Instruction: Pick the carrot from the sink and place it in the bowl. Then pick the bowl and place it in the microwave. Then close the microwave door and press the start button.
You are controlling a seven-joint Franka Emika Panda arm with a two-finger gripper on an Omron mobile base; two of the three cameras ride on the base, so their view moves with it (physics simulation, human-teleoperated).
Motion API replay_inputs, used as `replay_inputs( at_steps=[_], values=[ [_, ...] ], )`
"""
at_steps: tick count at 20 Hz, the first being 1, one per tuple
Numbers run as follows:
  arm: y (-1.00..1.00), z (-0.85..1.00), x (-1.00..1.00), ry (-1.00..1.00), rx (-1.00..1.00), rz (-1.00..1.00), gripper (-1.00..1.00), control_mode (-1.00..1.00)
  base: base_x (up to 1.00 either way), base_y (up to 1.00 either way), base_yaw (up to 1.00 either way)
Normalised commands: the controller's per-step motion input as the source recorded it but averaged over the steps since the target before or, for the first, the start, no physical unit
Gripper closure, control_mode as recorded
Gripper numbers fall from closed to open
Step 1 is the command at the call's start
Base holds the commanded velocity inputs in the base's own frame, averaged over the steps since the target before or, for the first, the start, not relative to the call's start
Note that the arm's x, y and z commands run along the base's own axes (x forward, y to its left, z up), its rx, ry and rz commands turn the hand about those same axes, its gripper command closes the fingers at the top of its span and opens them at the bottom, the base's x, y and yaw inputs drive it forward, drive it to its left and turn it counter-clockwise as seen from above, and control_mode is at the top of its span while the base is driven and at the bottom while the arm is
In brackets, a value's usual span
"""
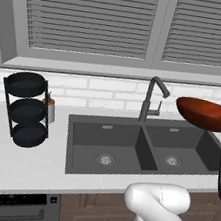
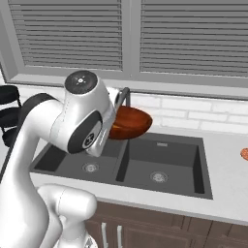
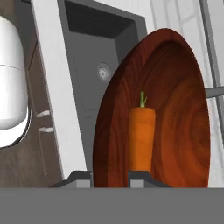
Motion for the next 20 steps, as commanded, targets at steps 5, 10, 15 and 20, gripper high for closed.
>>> replay_inputs(
  at_steps=[5, 10, 15, 20],
  values=[
    [0.35, 0.02, -0.47, -0.02, 0.12, 0.01, 1.0, -1.0, 0.0, 0.0, 0.0],
    [0.65, 0.25, -0.43, -0.13, -0.11, 0.0, 1.0, -1.0, 0.0, 0.0, 0.0],
    [0.57, 0.08, -0.18, -0.27, -0.05, 0.0, 1.0, -1.0, 0.0, 0.0, 0.0],
    [0.29, 0.29, -0.31, -0.22, 0.0, 0.0, 1.0, -1.0, 0.0, 0.0, 0.0]
  ],
)
